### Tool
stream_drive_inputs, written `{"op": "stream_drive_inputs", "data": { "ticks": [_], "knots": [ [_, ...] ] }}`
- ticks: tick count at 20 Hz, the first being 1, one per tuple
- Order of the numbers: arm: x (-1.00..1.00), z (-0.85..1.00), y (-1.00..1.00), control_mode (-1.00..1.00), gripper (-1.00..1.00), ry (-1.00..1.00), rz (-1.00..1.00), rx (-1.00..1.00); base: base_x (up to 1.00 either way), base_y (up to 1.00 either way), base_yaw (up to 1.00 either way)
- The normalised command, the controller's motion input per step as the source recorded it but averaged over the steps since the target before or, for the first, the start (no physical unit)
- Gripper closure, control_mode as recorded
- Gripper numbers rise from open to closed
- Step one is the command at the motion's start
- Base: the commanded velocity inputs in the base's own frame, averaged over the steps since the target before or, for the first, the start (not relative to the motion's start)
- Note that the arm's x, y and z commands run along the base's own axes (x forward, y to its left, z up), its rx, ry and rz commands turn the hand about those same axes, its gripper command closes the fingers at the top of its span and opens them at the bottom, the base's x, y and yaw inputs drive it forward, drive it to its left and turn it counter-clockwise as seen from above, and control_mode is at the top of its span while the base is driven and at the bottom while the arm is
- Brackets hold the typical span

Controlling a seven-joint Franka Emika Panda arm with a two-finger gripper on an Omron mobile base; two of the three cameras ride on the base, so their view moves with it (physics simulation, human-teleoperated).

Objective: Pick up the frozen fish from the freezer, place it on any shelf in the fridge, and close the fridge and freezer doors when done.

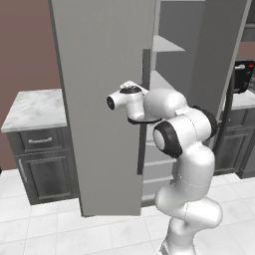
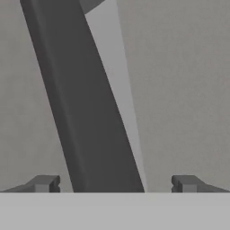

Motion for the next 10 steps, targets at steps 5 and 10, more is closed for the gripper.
{"op": "stream_drive_inputs", "data": {
  "ticks": [5,10],
  "knots": [
    [0.53,0.00,-0.23,-1.00,-1.00,0.02,0.00,0.00,0.00,0.00,0.00],
    [0.54,0.00,-0.23,-1.00,-1.00,0.00,0.00,0.00,0.00,0.00,0.00]
  ]
}}
